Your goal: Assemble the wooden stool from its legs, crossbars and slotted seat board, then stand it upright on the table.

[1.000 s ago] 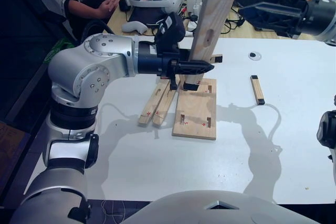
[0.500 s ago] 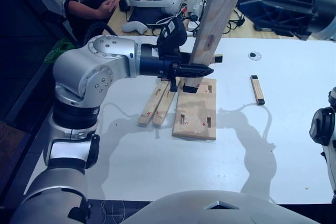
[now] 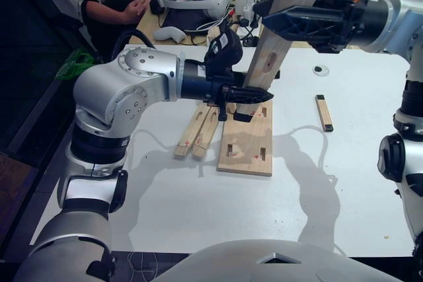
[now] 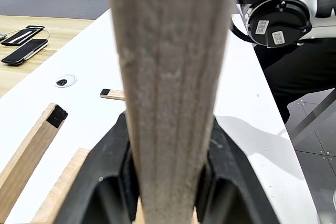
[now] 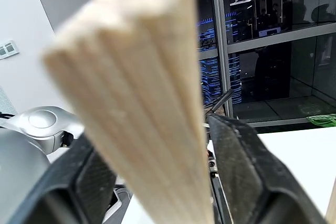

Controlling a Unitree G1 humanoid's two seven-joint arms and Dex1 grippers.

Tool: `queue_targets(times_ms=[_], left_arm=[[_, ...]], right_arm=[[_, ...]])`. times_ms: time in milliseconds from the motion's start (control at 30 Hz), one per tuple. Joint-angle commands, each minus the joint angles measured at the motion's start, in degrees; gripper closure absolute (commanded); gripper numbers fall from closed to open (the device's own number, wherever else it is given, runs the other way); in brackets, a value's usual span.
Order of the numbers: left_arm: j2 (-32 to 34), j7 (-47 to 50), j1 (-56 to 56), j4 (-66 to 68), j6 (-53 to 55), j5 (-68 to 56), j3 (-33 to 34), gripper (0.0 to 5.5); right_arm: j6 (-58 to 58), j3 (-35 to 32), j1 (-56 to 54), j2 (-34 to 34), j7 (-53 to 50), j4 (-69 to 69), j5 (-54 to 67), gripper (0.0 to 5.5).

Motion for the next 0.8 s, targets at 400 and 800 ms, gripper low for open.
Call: queue_targets(times_ms=[400,800], left_arm=[[0.63,-1.12,-1.17,0.0,-0.57,2.01,-0.46,4.47],[1.52,-2.4,-1.21,0.51,-0.41,2.47,-0.1,2.97]], right_arm=[[0.38,0.8,0.52,-1.0,2.14,0.42,-1.14,4.22],[-0.15,-0.37,0.79,-2.14,1.99,3.17,-2.65,4.47]])
